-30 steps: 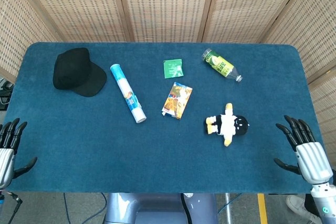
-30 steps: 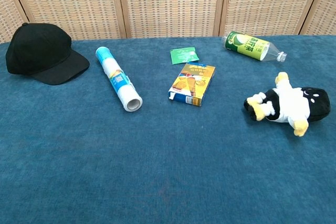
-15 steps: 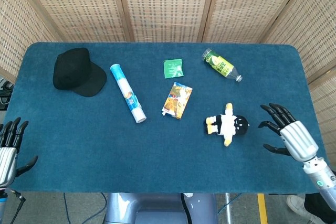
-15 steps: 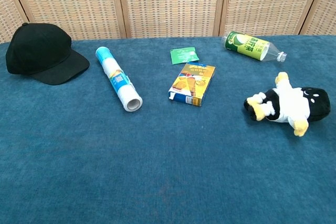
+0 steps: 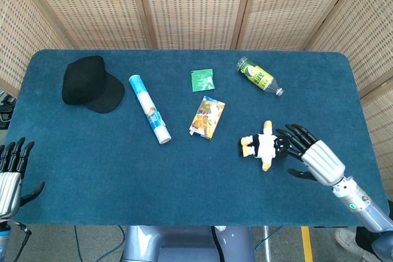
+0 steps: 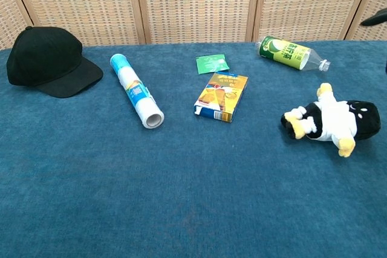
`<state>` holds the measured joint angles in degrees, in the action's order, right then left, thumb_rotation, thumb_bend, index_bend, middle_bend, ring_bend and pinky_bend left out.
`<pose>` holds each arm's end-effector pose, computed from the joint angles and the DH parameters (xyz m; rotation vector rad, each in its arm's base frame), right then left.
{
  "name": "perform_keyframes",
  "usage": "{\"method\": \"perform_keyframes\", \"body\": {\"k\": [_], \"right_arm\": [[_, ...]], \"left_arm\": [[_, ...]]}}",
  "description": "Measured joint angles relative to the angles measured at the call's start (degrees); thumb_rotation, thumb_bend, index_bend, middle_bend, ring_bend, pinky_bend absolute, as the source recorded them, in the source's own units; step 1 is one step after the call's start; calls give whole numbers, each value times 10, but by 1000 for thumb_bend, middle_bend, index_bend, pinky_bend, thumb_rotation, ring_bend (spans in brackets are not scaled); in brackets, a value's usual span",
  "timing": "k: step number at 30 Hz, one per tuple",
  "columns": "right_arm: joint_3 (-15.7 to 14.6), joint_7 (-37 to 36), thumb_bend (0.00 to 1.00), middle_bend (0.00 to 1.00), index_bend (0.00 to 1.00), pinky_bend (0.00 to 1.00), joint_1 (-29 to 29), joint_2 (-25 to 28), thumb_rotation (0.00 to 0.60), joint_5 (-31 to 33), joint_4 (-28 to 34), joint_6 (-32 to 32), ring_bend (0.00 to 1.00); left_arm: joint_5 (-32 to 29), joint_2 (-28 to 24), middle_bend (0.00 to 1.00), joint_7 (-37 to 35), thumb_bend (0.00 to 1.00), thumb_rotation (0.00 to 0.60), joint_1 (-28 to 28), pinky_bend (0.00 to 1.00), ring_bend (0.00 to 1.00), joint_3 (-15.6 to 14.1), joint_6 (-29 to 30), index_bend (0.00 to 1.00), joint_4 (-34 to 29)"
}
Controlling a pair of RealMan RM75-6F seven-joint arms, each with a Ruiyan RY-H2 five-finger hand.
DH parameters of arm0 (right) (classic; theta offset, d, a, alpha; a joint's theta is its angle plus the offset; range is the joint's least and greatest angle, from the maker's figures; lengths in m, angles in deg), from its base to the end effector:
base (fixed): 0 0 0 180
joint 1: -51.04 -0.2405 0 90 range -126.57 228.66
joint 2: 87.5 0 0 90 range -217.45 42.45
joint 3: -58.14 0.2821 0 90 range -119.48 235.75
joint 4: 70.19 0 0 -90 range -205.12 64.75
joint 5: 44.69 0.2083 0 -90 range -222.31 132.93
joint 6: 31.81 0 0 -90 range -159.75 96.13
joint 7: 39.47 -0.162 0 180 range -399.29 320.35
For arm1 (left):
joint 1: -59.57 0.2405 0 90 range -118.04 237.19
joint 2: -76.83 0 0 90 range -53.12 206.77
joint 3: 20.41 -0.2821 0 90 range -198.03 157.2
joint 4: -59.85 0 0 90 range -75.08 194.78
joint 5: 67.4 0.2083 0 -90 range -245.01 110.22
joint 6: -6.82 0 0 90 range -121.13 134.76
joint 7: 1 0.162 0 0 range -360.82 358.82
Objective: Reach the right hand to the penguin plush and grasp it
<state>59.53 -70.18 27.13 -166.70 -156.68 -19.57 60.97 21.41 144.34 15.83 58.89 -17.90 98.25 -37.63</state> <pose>-0.2953 -0.3001 0.1221 1.9656 -0.5662 1.3481 -0.3120 0.1744 0.1587 -1.3669 -0.7469 -0.8230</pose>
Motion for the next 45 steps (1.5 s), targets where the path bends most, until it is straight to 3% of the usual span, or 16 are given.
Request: {"method": "perform_keyframes", "body": {"k": [45], "right_arm": [[-82,21,229,186,480,146,-66,-128,600,5,-180,-47,0]], "left_arm": [[-8,10,0,3,241,600,-3,0,0,1,-3,0,10]]}}
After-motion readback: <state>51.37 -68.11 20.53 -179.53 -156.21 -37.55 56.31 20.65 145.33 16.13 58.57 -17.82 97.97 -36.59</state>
